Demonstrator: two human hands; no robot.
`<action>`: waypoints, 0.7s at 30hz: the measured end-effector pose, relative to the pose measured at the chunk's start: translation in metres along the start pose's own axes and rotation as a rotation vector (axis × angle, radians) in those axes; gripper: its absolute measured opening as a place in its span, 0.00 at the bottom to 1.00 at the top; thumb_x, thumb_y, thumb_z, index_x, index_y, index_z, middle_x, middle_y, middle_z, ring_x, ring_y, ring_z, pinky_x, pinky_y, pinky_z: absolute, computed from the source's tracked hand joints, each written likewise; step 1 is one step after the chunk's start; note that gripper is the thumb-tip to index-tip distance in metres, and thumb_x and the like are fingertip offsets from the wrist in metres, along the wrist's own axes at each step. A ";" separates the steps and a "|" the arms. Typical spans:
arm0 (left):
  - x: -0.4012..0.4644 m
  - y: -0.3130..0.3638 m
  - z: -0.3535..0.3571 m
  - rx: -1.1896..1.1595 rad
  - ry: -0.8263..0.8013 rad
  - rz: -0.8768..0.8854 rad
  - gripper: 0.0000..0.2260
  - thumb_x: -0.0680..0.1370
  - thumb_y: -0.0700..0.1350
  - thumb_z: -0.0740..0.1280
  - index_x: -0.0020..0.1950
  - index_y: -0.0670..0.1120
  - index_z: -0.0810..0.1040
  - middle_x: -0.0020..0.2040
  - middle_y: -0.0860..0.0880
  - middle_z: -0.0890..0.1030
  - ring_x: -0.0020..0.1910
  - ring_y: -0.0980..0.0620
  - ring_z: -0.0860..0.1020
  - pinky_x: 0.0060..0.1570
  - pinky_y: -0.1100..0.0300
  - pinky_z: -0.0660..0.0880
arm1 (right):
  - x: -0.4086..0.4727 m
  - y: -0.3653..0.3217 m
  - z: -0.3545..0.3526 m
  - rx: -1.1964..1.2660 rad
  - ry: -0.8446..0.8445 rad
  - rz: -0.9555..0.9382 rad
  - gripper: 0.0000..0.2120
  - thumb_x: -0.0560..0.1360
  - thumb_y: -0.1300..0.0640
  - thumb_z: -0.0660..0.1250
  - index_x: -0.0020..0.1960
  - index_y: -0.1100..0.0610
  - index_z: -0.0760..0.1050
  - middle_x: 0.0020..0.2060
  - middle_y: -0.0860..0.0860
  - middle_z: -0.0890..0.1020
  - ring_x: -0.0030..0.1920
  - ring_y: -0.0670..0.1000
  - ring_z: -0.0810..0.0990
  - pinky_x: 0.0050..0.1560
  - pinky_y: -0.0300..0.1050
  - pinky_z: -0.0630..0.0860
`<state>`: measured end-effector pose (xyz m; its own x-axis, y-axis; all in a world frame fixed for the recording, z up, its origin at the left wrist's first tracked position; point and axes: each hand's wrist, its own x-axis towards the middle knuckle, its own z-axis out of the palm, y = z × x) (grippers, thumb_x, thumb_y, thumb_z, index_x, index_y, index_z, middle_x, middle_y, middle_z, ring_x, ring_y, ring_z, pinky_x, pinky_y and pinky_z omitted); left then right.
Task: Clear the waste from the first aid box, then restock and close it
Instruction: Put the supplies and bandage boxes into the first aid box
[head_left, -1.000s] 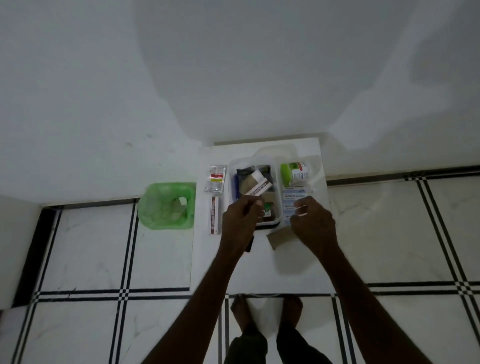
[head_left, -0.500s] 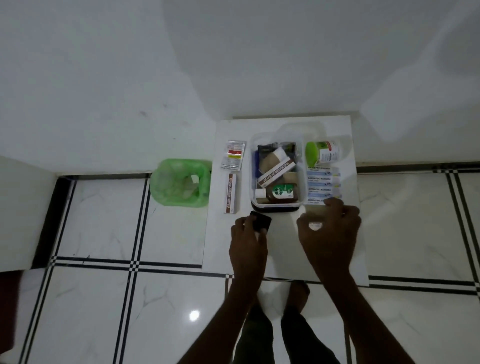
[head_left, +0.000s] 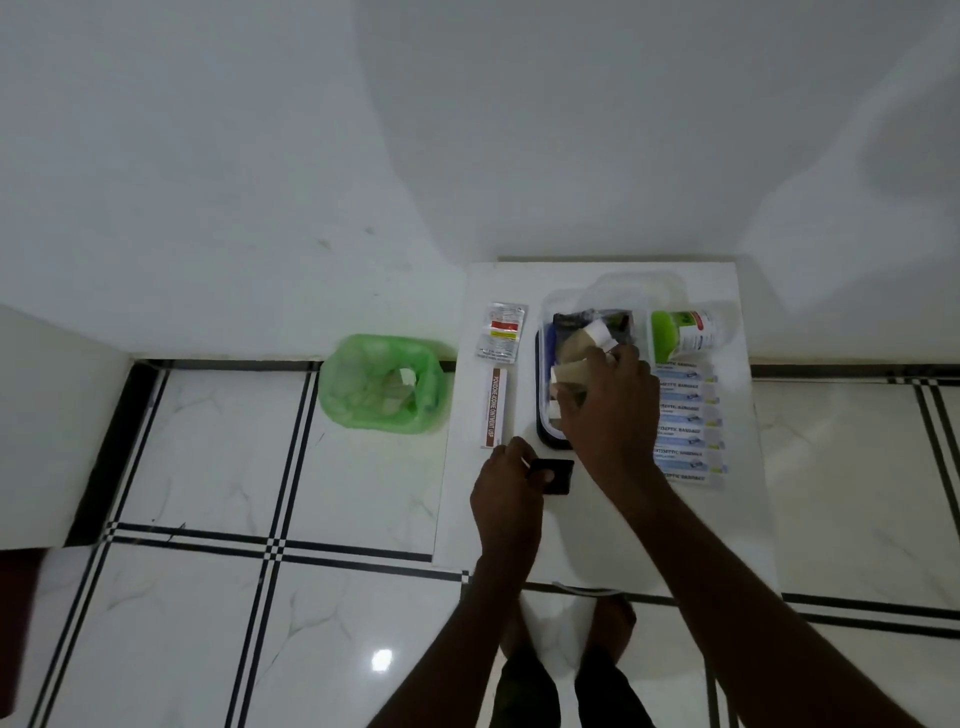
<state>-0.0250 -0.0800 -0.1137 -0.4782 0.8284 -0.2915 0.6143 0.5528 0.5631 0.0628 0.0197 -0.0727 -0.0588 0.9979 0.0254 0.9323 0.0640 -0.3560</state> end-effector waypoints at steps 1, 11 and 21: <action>0.000 0.002 -0.010 -0.036 0.029 -0.019 0.05 0.72 0.47 0.73 0.45 0.50 0.77 0.41 0.53 0.81 0.39 0.53 0.77 0.35 0.61 0.68 | 0.004 0.001 0.004 -0.036 -0.033 -0.003 0.20 0.72 0.49 0.69 0.59 0.59 0.74 0.58 0.62 0.77 0.55 0.61 0.76 0.53 0.54 0.74; 0.052 0.061 -0.102 -0.208 0.287 0.162 0.02 0.73 0.46 0.71 0.45 0.51 0.83 0.38 0.53 0.85 0.36 0.54 0.80 0.39 0.57 0.75 | 0.015 0.017 0.005 -0.023 -0.156 -0.182 0.16 0.72 0.56 0.69 0.58 0.59 0.77 0.55 0.60 0.81 0.57 0.62 0.77 0.55 0.55 0.75; 0.137 0.127 -0.062 0.441 0.129 0.655 0.08 0.71 0.39 0.73 0.49 0.45 0.84 0.39 0.41 0.80 0.36 0.42 0.80 0.33 0.56 0.71 | 0.028 0.029 0.001 0.010 -0.262 -0.291 0.25 0.63 0.59 0.78 0.59 0.61 0.79 0.55 0.63 0.81 0.54 0.66 0.80 0.54 0.58 0.79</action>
<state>-0.0517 0.0980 -0.0346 0.0134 0.9949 0.0996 0.9741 -0.0355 0.2232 0.0876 0.0498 -0.0828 -0.4101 0.9051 -0.1126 0.8601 0.3428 -0.3778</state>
